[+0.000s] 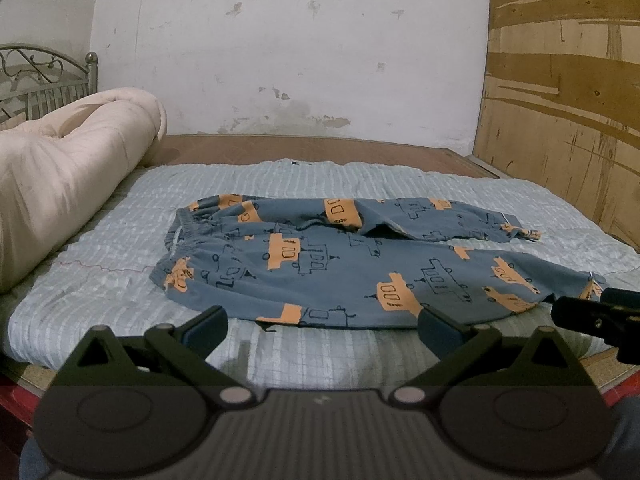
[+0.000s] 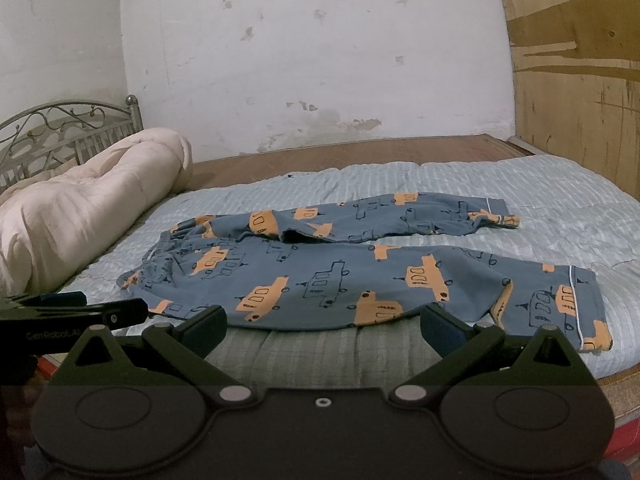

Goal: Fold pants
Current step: 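Move both grippers toward the waistband of the blue truck-print pants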

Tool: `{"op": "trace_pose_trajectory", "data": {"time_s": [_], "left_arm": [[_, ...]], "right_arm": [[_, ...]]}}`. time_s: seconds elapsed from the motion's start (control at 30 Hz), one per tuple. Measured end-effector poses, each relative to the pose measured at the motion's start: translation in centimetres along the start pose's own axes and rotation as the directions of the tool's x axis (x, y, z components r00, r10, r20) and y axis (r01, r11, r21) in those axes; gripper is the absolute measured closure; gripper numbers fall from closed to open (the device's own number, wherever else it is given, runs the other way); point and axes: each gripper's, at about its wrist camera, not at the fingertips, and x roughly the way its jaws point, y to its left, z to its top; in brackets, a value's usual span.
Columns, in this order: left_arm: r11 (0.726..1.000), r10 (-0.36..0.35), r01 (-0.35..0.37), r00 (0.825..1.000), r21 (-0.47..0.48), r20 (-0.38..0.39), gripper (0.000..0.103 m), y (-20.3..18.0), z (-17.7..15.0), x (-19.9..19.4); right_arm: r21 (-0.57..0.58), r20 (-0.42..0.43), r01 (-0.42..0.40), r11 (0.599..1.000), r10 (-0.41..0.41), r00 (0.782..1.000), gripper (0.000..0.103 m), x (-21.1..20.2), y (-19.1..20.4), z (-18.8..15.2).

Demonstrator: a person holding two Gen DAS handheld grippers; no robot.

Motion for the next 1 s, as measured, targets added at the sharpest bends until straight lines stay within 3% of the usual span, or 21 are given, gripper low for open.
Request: {"op": "trace_pose_trajectory", "data": {"time_s": [0.57,1.0], "left_arm": [[1.0,0.002,-0.002,1.0,-0.002,-0.016,0.0,0.3,-0.5,0.6],[0.999,-0.033,0.032,0.996,-0.02,-0.083,0.0,0.9,-0.3,2.4]], "right_arm": [[0.001,-0.003,0.002,1.0,-0.002,1.0,0.001,0.2,-0.1,-0.1],[0.003,-0.028,-0.003,1.0,0.003,1.0,0.001,1.6,-0.2,-0.1]]}}
